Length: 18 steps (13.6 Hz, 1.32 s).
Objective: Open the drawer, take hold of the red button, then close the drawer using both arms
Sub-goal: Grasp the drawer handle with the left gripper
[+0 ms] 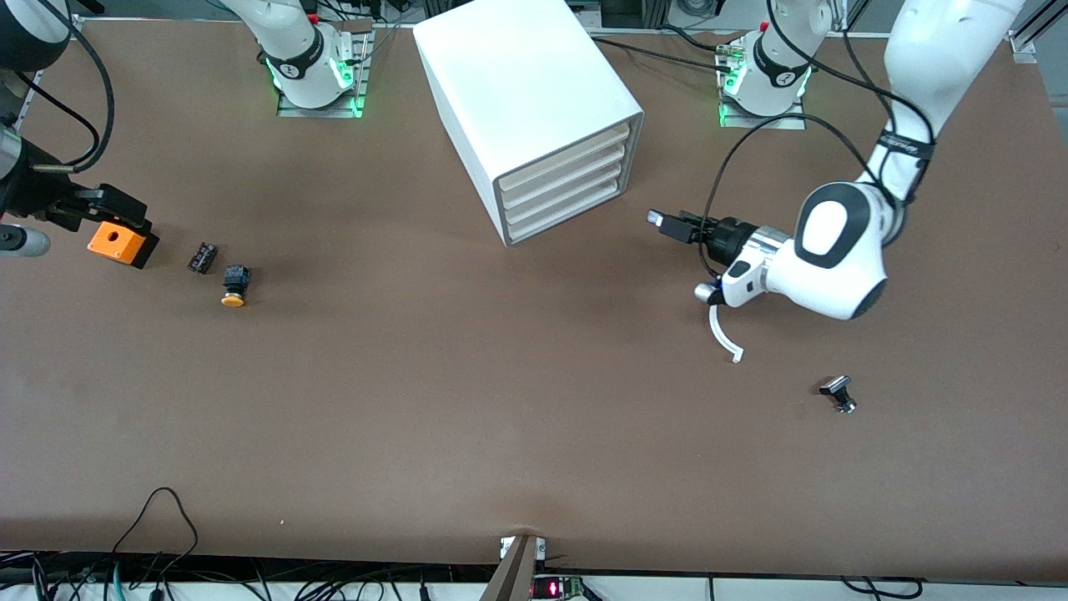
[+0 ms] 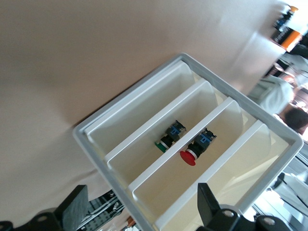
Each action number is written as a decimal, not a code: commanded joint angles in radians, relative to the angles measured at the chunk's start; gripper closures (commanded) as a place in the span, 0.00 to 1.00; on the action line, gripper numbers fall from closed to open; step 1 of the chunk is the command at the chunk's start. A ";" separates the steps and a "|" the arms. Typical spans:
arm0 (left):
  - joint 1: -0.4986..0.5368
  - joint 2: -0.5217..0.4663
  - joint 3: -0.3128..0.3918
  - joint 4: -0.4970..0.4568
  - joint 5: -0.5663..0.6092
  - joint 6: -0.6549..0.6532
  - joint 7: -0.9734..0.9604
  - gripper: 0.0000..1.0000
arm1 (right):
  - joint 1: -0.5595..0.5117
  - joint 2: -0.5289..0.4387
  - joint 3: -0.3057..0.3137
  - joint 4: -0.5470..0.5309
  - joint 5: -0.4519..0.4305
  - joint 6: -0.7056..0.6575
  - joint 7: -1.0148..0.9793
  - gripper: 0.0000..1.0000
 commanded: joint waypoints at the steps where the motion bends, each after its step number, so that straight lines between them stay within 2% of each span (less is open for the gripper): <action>1: -0.044 -0.013 -0.005 -0.096 -0.098 0.056 0.153 0.00 | 0.001 0.053 0.006 0.024 0.002 -0.008 0.013 0.00; 4: -0.053 -0.009 -0.077 -0.184 -0.187 0.168 0.297 0.00 | 0.012 0.097 0.014 0.040 0.002 -0.008 0.010 0.00; 7: -0.061 -0.012 -0.140 -0.221 -0.222 0.246 0.354 0.00 | 0.012 0.101 0.014 0.042 0.006 0.018 -0.001 0.00; 11: -0.099 -0.009 -0.156 -0.245 -0.227 0.308 0.390 0.01 | 0.012 0.101 0.014 0.042 0.005 0.030 -0.005 0.00; 14: -0.099 -0.007 -0.180 -0.258 -0.279 0.308 0.391 0.08 | 0.013 0.102 0.014 0.042 0.003 0.032 -0.004 0.00; 15: -0.101 -0.006 -0.186 -0.258 -0.293 0.309 0.391 0.12 | 0.013 0.101 0.014 0.042 0.002 0.032 -0.001 0.00; 17: -0.101 -0.006 -0.192 -0.258 -0.299 0.311 0.393 0.36 | 0.015 0.101 0.014 0.042 0.003 0.030 -0.007 0.00; 18: -0.101 -0.006 -0.193 -0.258 -0.297 0.309 0.394 0.69 | 0.018 0.101 0.015 0.042 0.003 0.030 -0.010 0.00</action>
